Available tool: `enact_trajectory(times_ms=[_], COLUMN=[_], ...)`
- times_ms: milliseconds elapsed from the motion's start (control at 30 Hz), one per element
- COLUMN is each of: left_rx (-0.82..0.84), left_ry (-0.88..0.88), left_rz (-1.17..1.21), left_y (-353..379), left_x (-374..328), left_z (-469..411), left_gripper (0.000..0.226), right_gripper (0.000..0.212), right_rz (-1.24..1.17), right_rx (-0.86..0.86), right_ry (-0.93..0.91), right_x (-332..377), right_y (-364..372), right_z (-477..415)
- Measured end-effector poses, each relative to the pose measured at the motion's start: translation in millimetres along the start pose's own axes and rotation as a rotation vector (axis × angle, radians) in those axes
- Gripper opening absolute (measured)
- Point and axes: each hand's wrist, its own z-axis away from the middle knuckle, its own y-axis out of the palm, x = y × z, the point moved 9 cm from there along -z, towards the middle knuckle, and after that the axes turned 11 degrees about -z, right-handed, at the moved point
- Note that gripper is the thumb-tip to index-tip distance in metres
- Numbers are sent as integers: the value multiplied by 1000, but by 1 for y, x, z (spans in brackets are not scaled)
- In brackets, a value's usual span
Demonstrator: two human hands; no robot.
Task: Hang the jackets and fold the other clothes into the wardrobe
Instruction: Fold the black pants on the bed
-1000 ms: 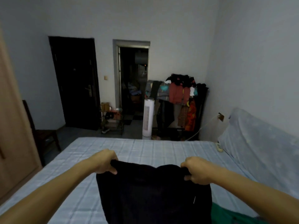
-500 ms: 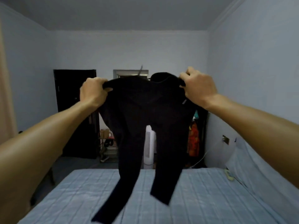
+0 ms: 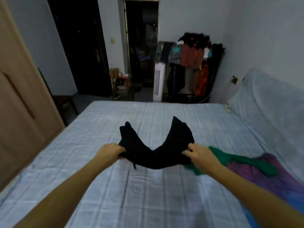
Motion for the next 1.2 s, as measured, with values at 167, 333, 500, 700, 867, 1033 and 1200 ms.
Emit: enact_trajectory(times_ms=[167,333,500,700,867,1033,1200], left_rx=[220,396,452,790,799,569,565], left_ry=[84,61,63,102,50,34,38], left_rz=[85,105,-48,-80,41,158,210], left_y=[148,267,334,398,413,397,429], left_x=[-71,-136,-184,-238,-255,-275,-299], left_z=[104,219,298,375,385,330,284], left_gripper=[20,24,37,34,34,43,63], right_gripper=[26,29,33,36,42,55,73], right_rz=[-196,-299,-371,-447,-641,-710,-740], right_rx=[337,721,736,888,999,516,378], right_ry=[150,262,318,387,626,1145,1626], right_x=[69,141,188,239,247,207,192], right_y=[114,190,217,256,288,298,330], right_z=[117,248,339,440,487,496,526])
